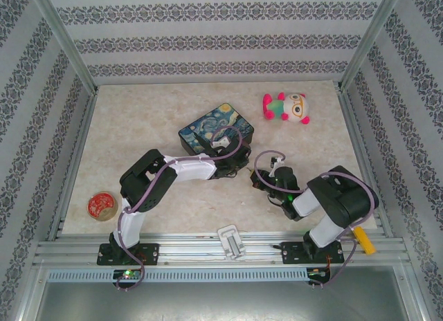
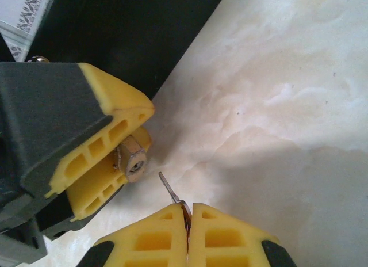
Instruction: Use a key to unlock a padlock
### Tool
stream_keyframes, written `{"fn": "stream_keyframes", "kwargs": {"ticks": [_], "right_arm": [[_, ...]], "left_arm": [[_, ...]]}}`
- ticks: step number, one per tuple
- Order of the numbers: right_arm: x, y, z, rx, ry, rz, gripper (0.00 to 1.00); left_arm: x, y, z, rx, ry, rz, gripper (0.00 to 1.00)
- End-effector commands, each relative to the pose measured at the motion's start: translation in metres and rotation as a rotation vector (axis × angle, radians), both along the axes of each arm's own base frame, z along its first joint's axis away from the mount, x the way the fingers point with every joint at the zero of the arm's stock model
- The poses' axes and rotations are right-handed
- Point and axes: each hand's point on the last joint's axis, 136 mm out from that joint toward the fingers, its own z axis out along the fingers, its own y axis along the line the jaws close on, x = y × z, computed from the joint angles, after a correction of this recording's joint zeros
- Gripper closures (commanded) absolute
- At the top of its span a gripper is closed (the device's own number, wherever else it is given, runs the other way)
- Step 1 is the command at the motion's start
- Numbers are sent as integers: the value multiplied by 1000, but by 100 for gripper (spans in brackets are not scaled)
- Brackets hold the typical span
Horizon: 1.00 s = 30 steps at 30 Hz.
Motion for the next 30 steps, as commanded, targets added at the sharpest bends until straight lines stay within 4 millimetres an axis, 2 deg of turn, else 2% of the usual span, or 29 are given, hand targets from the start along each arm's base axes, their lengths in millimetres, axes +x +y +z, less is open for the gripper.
{"fn": "stream_keyframes", "kwargs": {"ticks": [1,8,30], "right_arm": [[13,8,21,71,-89,-11,100],[15,12,15,98,-94,-18,100],[22,16,20,92,-123,-19,100]], "left_arm": [[2,-13,14,-132,9,10,85],[1,-13,11,-133,17,17,85],[0,-16,7,-154,38,18,85]]}}
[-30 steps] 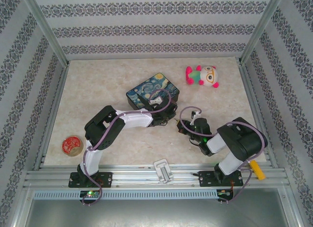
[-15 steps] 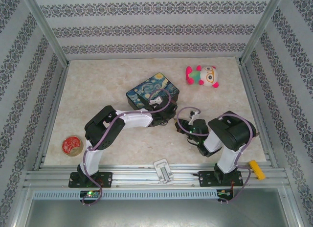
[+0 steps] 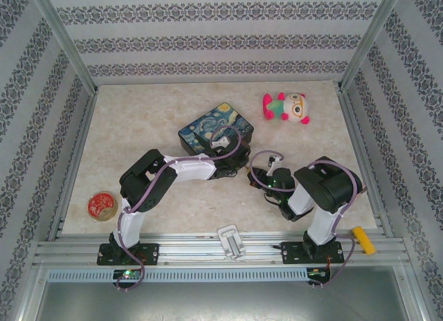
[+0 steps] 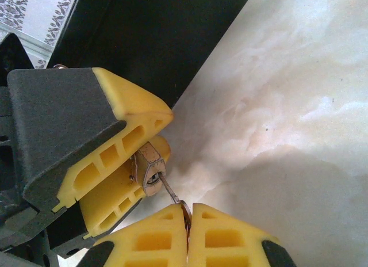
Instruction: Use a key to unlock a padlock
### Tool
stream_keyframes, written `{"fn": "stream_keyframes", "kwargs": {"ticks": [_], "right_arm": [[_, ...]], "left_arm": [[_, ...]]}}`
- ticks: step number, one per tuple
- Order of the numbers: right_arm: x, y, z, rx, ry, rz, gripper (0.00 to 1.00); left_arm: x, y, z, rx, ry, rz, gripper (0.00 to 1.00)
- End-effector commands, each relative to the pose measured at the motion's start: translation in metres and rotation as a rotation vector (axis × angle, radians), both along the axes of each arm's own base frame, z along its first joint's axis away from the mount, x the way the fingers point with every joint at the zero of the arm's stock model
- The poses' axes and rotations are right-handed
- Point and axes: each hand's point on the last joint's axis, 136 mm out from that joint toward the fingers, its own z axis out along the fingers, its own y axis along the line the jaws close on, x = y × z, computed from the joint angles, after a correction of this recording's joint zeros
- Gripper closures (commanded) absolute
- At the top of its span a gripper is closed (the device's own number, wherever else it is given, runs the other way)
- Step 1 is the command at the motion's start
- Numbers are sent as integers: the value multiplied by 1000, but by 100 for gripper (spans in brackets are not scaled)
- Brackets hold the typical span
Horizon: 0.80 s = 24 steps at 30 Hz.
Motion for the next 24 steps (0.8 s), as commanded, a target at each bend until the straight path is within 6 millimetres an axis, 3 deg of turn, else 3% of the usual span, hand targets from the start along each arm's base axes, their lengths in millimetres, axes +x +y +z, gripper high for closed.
{"fn": "stream_keyframes", "kwargs": {"ticks": [1,11,24], "right_arm": [[12,5,16,26,-67,-16,100],[18,5,18,26,-76,-32,100],[19,1,45,4,-179,-46,100]], "left_arm": [[-4,-15,4,-127,47,-5,85],[-9,-22,-1,-150,84,-22,84],[-18,-23,-6,-210,157,17,85]]}}
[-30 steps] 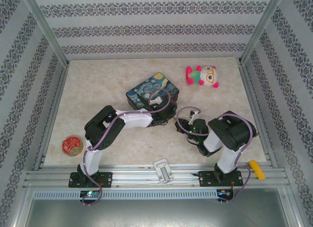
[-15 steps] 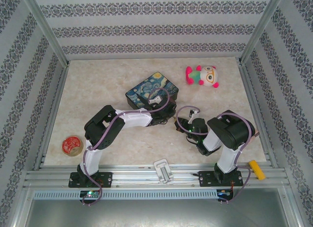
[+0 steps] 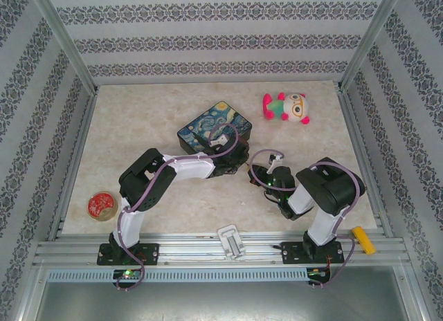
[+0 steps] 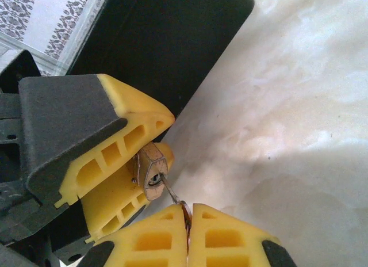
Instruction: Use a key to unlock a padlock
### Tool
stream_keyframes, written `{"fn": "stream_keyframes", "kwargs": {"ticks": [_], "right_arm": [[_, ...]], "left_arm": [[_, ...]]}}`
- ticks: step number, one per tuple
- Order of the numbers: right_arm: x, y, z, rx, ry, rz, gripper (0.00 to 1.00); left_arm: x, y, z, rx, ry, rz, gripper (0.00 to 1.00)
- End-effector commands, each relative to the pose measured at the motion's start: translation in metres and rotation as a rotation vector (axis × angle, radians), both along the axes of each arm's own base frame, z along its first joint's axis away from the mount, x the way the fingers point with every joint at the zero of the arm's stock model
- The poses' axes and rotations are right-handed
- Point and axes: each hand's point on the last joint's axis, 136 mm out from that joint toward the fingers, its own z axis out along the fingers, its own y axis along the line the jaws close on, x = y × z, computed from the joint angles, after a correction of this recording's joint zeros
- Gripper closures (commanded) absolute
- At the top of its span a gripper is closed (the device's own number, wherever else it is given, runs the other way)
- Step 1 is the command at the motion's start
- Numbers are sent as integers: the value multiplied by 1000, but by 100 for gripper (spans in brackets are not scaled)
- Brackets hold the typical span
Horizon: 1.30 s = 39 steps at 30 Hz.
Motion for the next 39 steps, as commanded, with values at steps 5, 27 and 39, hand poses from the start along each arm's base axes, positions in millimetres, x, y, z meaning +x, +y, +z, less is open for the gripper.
{"fn": "stream_keyframes", "kwargs": {"ticks": [5,27,39], "right_arm": [[11,3,32,37,-118,-22,100],[17,10,19,209,42,52,100],[7,-16,9,172,59,-30,100]], "left_arm": [[-26,-20,-15,-146,151,-22,85],[-29,-24,-15,-172,161,-36,85],[-25,-18,-12,-173,140,-7,85]]}}
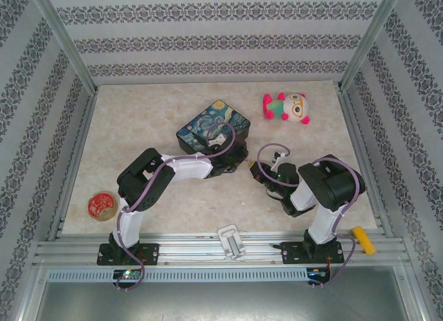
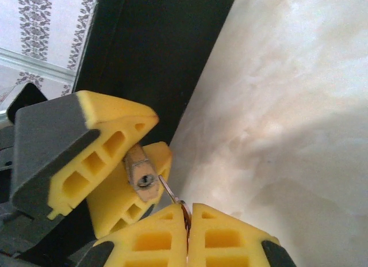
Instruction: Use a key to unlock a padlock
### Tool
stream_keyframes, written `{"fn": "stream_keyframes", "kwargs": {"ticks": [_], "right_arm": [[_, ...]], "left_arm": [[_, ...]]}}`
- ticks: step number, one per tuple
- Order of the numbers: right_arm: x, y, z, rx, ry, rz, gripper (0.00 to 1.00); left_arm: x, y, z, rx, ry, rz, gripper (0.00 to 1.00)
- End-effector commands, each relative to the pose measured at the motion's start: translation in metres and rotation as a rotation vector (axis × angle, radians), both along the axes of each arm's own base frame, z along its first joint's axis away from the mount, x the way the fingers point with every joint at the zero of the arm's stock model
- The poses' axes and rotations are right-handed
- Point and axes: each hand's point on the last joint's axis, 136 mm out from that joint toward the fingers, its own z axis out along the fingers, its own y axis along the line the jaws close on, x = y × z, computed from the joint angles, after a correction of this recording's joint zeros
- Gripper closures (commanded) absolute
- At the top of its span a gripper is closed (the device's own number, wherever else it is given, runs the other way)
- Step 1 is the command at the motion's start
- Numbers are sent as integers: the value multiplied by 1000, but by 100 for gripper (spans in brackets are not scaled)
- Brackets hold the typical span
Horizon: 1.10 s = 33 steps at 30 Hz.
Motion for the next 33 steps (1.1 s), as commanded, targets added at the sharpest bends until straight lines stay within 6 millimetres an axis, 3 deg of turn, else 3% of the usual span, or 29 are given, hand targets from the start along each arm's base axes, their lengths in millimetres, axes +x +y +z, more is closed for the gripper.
{"fn": "stream_keyframes", "kwargs": {"ticks": [1,7,14,33], "right_arm": [[1,-9,9,-1,-43,-36,100],[-2,-9,9,-7,-46,-34,100],[1,0,30,5,-108,4,100],[5,9,17,24,-64,21,100]], "left_arm": [[-31,-19,-18,-112,154,-42,85],[-30,-16,-19,-108,151,-36,85],[-31,-16,-22,-108,156,-39,85],[-30,-18,-21,-116,152,-45,85]]}}
